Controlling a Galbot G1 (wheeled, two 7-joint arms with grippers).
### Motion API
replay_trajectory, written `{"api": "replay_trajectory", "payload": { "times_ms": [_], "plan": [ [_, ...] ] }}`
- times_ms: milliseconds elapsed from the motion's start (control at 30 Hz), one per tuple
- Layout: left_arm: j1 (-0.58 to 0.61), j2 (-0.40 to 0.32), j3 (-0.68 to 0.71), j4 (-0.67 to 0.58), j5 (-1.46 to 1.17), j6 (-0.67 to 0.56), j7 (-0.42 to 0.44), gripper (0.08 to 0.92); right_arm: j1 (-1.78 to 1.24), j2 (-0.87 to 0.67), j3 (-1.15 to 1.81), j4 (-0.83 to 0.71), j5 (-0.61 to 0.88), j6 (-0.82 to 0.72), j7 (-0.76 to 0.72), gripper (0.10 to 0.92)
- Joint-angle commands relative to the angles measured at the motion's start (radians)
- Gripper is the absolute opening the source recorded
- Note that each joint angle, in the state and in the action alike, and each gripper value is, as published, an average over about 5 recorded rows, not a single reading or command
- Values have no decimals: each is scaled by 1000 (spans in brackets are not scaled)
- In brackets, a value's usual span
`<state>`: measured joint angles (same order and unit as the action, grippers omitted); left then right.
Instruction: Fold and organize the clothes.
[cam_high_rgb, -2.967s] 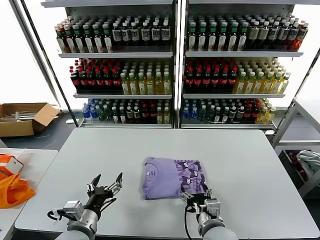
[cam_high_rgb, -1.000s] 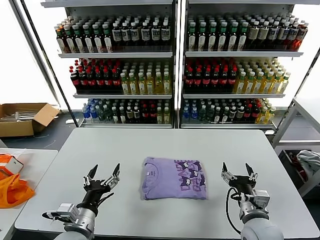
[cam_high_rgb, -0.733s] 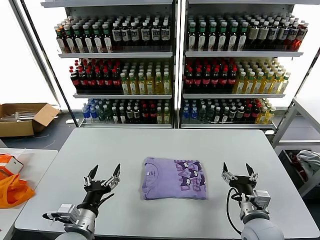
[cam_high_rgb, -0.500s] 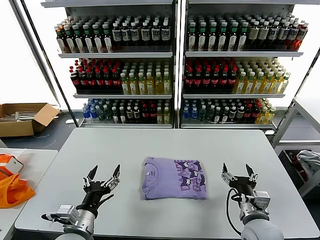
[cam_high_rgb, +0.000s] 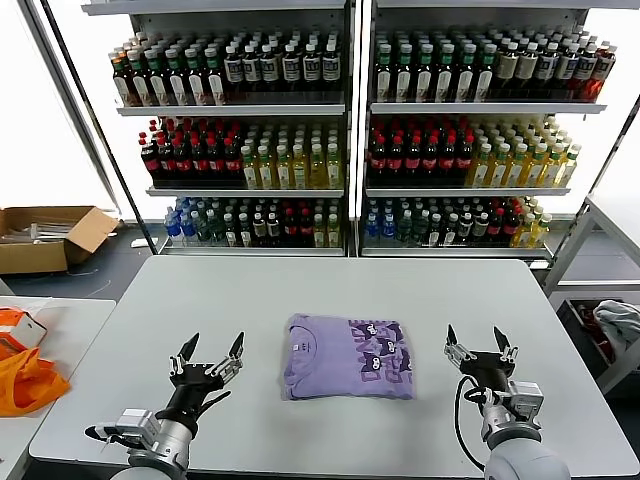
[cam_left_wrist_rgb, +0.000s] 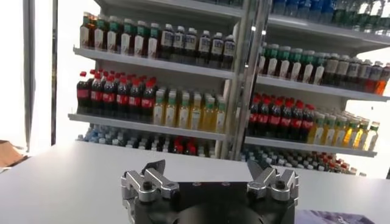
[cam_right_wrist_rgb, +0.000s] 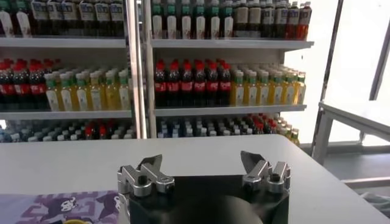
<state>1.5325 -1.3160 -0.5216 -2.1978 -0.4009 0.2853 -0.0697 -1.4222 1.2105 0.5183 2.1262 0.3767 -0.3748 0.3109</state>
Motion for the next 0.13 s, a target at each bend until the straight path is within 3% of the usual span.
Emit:
{"api": "replay_trajectory", "payload": {
  "times_ms": [33, 133],
  "plan": [
    [5, 0, -2, -6, 2, 10, -1, 822, -3, 2, -9, -3, -6, 4, -3, 823],
    [6, 0, -3, -9, 1, 12, -1, 823, -3, 3, -14, -4, -8, 5, -4, 823]
  ]
}}
